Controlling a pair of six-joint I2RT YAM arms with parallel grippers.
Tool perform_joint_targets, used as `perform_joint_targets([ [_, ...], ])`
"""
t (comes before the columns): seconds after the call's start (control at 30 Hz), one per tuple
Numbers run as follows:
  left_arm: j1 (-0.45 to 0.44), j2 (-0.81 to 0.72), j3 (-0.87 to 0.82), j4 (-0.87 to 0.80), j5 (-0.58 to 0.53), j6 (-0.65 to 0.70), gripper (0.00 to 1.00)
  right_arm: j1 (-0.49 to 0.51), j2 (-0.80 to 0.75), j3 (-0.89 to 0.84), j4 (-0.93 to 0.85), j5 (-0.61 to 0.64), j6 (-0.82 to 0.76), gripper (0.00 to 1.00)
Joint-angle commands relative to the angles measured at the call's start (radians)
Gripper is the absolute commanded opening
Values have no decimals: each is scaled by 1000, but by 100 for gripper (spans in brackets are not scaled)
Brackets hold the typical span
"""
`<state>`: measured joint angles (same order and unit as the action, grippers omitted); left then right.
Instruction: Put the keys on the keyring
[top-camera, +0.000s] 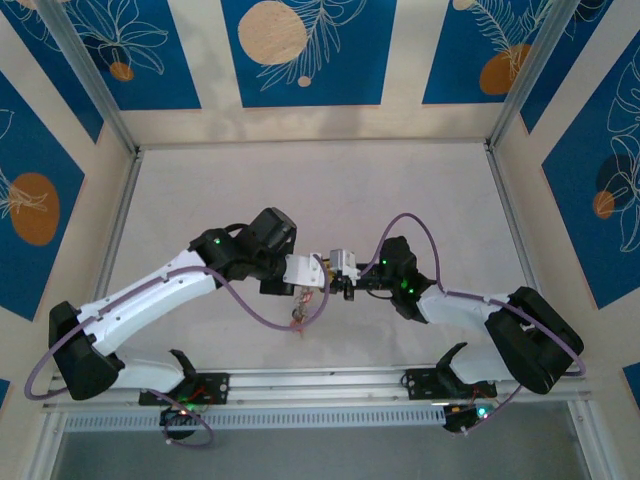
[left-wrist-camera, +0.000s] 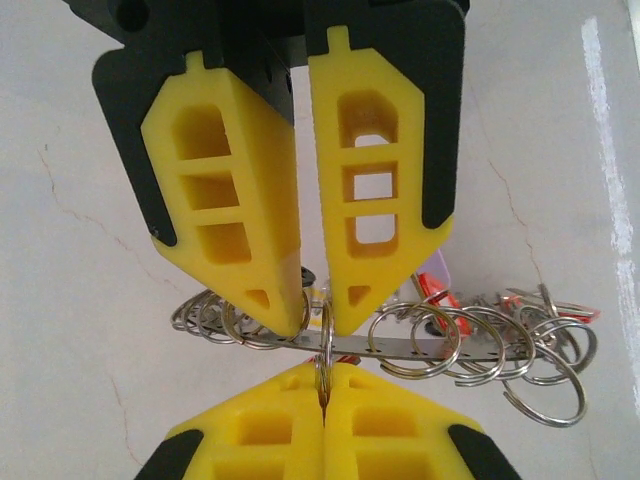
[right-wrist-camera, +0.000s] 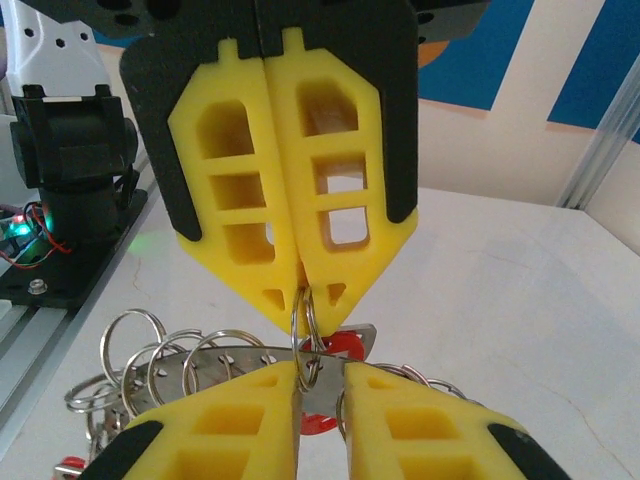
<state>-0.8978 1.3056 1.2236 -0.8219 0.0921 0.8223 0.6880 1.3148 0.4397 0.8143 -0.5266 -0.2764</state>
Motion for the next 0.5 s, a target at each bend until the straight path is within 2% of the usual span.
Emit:
perform_joint_targets([
  [0.0, -12, 4, 23, 6, 14, 7, 0, 10, 1, 33, 4, -23, 13, 20],
  [0.07, -11, 6, 22, 7, 14, 3, 0, 10, 0, 33, 5, -25, 13, 18],
  [0.2, -11, -3, 11, 30, 22, -10, 0, 10, -1, 33, 2, -30, 14, 3],
  [0.37, -8, -30, -28, 80, 32, -38, 0, 11, -6, 24, 18, -25, 20, 0],
  [0.4, -7, -37, -41, 94, 34, -43, 8, 10, -6, 16, 46, -14, 29, 0],
  [0.47, 4, -63, -80, 125, 46, -52, 14, 2, -6, -7, 111, -9, 56, 0],
])
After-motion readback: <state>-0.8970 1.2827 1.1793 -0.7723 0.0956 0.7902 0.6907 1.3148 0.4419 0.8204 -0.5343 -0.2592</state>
